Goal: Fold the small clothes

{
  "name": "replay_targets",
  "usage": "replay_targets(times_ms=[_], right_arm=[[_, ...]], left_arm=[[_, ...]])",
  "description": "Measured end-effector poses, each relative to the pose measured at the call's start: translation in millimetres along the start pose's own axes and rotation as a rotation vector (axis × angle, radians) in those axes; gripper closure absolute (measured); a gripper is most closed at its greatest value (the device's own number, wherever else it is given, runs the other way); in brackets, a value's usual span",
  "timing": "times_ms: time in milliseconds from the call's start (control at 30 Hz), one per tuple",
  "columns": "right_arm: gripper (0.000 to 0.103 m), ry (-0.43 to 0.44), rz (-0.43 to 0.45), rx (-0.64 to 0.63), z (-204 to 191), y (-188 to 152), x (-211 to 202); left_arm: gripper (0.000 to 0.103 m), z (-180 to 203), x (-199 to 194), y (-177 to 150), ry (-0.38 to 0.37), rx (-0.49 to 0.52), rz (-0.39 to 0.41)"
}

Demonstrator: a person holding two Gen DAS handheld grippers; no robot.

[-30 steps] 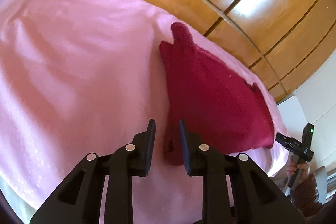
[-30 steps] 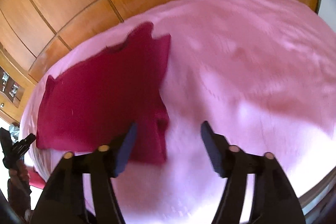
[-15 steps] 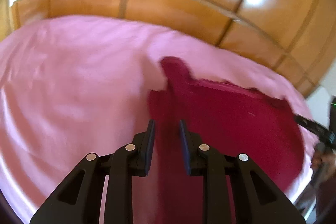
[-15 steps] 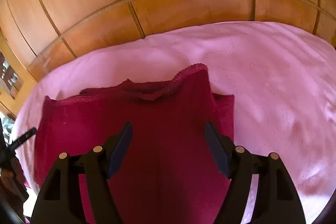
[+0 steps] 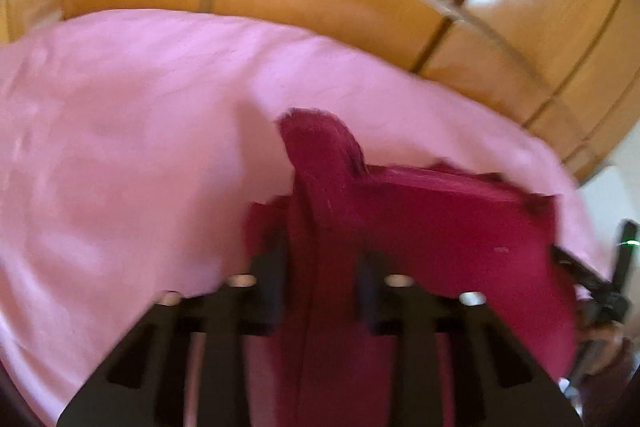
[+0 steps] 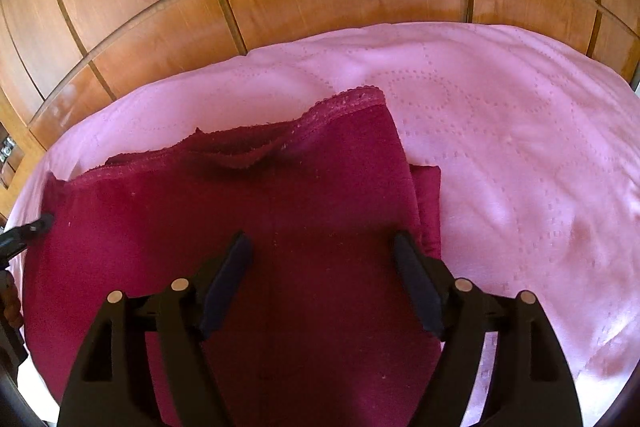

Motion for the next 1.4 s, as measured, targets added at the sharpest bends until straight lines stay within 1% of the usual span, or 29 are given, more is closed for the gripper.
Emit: replay_targets(times_ms=[33,67,100,133,167,200,233,300,367,400,467,600,700,767,833,933,1000,1067,1133,1233,1333,1400], right_arm=[[0.028,0.004,0.007,0.008,0.7,-1.0,-1.4],[0.028,0.011,0.018,0.019,2.4,-2.9,-2.2],[0.028,0.015,0.030,0.024,3.2,-4.7,-2.4],[0.028,0.014,0.039,0.024,2.3,-5.3,-1.5],[0.028,0.010,0.046,0.025,1.7,-6.6,-0.2],[0.027,0.002,0.047,0.020,0.4,-6.5,0.2],[0.027,-0.006,0.046,0.012,-1.1,-6.0,0.2],[0.027,-0.004,0.049,0.014,-0.6,-6.1,-0.4],[0.026,-0.002,0.051,0.015,-0.3,-6.5,-1.0],[0.026,-0.003,0.053,0.012,-0.8,-6.6,-1.2],[0.026,-0.005,0.054,0.010,-0.8,-7.2,-1.4],[0.026,-0.004,0.054,0.013,0.7,-7.5,-0.8],[0.025,-0.004,0.038,0.010,0.5,-5.8,-2.3],[0.021,0.000,0.014,-0.004,-0.4,-1.6,-5.2],[0.020,-0.003,-0.003,-0.016,-1.9,0.6,-13.0],[0.020,-0.008,0.017,-0.023,-1.2,2.1,-29.3],[0.020,-0.007,0.034,-0.015,2.3,3.9,-37.4],[0.027,0.019,0.040,-0.013,3.8,5.8,-42.4],[0.028,0.030,0.041,-0.027,2.3,8.9,-44.0],[0.030,0.035,0.023,-0.051,0.3,13.1,-37.4],[0.032,0.002,-0.045,-0.038,6.0,14.0,-16.9],[0.029,-0.031,-0.096,-0.011,15.2,13.0,0.1]], left_arm=[[0.081,-7.8,-2.0,1.6,0.002,-0.047,0.017],[0.081,-20.0,-5.8,3.0,0.012,-0.120,0.042],[0.080,-30.8,-7.1,3.1,0.032,-0.176,0.058],[0.078,-40.1,-4.7,1.9,0.024,-0.220,0.047],[0.076,-42.4,-2.2,1.8,0.021,-0.226,0.034],[0.075,-40.1,-2.8,0.7,0.035,-0.206,0.037],[0.073,-32.5,-7.3,-0.1,0.074,-0.162,0.057],[0.073,-21.9,-17.7,-1.1,0.094,-0.125,0.089],[0.073,-9.7,-33.3,-2.6,0.093,-0.093,0.132],[0.068,-3.5,-41.8,-5.0,0.091,-0.072,0.157],[0.065,7.8,-56.7,-12.0,0.074,-0.036,0.192],[0.065,32.3,-80.1,-28.8,0.043,0.043,0.230],[0.065,47.1,-89.4,-41.5,0.030,0.093,0.235],[0.065,54.9,-94.3,-49.8,0.034,0.124,0.243],[0.065,60.6,-96.2,-56.3,0.029,0.146,0.236],[0.065,66.7,-95.6,-61.4,0.017,0.156,0.226],[0.065,70.1,-94.5,-63.6,0.013,0.167,0.224],[0.065,72.7,-94.2,-67.8,0.008,0.170,0.217],[0.065,75.3,-92.7,-70.4,0.007,0.177,0.210],[0.065,78.5,-90.9,-73.9,0.011,0.184,0.203],[0.065,80.0,-88.9,-75.7,0.021,0.199,0.199],[0.065,80.7,-86.6,-77.3,0.024,0.206,0.192]])
Point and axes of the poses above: each gripper's, at about its wrist camera, not at the fingertips, and x roughly the way its jaws point, z to its right, y to its top, the point moved 1 cm from there along x, roughly the way its jaws point, and after that the axes turned 10 degrees about -x, right-handed, at the moved point
